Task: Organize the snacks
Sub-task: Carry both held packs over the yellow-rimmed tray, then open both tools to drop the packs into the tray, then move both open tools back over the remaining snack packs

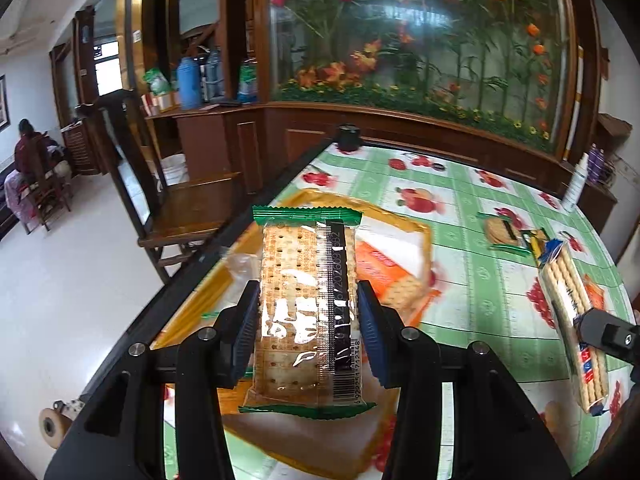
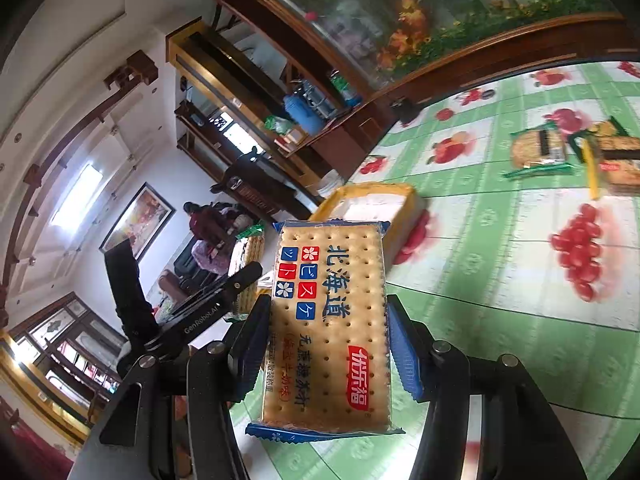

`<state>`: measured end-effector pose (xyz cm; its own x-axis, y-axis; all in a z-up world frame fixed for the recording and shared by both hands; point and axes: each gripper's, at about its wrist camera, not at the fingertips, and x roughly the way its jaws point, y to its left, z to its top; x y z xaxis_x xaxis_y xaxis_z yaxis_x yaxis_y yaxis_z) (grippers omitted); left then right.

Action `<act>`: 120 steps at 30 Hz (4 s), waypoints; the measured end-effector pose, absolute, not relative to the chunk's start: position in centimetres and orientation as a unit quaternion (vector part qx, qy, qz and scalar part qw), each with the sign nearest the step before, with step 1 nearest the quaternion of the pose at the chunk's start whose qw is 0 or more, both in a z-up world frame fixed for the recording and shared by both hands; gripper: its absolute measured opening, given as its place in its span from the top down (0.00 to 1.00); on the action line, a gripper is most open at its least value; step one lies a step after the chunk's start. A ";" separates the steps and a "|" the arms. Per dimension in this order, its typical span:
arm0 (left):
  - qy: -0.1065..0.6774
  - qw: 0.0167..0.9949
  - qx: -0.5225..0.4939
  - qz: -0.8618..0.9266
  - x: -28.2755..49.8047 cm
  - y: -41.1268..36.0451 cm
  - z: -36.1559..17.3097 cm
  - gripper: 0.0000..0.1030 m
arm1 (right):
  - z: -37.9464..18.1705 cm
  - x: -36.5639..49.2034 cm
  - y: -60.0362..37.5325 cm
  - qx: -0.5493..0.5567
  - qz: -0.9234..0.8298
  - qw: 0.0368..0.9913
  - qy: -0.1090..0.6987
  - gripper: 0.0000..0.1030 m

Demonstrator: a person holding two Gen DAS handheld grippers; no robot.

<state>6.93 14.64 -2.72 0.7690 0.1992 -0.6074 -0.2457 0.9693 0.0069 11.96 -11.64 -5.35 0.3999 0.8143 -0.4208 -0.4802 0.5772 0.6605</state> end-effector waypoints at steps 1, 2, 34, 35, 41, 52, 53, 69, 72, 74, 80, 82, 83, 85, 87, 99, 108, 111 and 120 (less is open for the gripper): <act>0.319 0.939 -0.037 0.122 6.9 15.0 -2.8 0.56 | -5.2 12.1 -11.1 0.222 0.405 0.805 0.372 0.45; 0.318 0.939 -0.038 0.126 6.9 15.4 -2.8 0.56 | -5.1 12.2 -10.5 0.220 0.409 0.804 0.372 0.45; 0.348 0.927 -0.036 0.133 7.9 17.1 -5.3 0.56 | -5.3 16.3 -1.1 0.201 0.447 0.781 0.388 0.45; 0.350 0.927 -0.036 0.132 8.0 17.1 -5.4 0.56 | -5.3 16.6 -1.0 0.200 0.445 0.782 0.388 0.45; 0.359 0.923 -0.038 0.129 8.8 17.0 -5.9 0.56 | -5.7 19.8 -0.7 0.194 0.422 0.792 0.396 0.45; 0.366 0.922 -0.034 0.119 10.2 16.2 -6.0 0.56 | -6.6 23.9 0.8 0.167 0.403 0.801 0.410 0.45; 0.367 0.922 -0.034 0.119 10.3 16.1 -6.0 0.56 | -6.7 24.3 1.1 0.161 0.402 0.802 0.413 0.45; 0.371 0.921 -0.033 0.116 11.0 15.6 -6.2 0.56 | -10.1 26.7 3.8 0.146 0.396 0.790 0.445 0.43; 0.372 0.920 -0.034 0.116 11.0 15.7 -6.2 0.56 | -10.2 26.7 3.8 0.149 0.396 0.790 0.443 0.42; 0.373 0.920 -0.036 0.116 11.1 15.7 -6.1 0.56 | -10.1 26.6 3.7 0.150 0.396 0.788 0.447 0.39; 0.380 0.917 -0.041 0.118 11.4 15.9 -6.0 0.51 | -8.8 25.7 2.1 0.168 0.387 0.802 0.423 0.21; 0.374 0.918 -0.038 0.125 11.2 15.8 -5.7 0.32 | -8.3 25.5 1.6 0.172 0.388 0.804 0.417 0.21; 0.369 0.920 -0.035 0.130 11.1 15.8 -5.5 0.20 | -8.1 25.3 1.3 0.174 0.389 0.804 0.414 0.21; 0.360 0.922 -0.028 0.137 10.8 15.6 -5.1 0.18 | -7.4 24.8 0.8 0.178 0.392 0.806 0.407 0.21; 0.362 0.922 -0.023 0.137 10.9 15.4 -5.1 0.18 | -6.8 24.2 0.2 0.181 0.395 0.807 0.399 0.21; 0.343 0.927 -0.007 0.149 9.8 14.6 -3.4 0.18 | -4.0 20.7 -5.6 0.211 0.388 0.823 0.358 0.20; 0.329 0.935 0.000 0.135 9.0 13.0 -2.0 0.18 | -3.4 18.3 -10.8 0.225 0.361 0.838 0.341 0.17; 0.326 0.937 0.004 0.128 8.9 12.0 -1.7 0.18 | -3.7 17.7 -12.8 0.230 0.347 0.844 0.339 0.17; 0.322 0.942 0.008 0.096 9.2 8.9 -1.0 0.18 | -4.7 15.8 -20.6 0.240 0.284 0.867 0.332 0.14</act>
<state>9.25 8.86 -0.97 0.7737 0.1863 -0.6056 -0.1758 0.9814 0.0773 15.79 -20.56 -4.68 0.6180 0.6516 -0.4399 -0.3329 0.7238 0.6044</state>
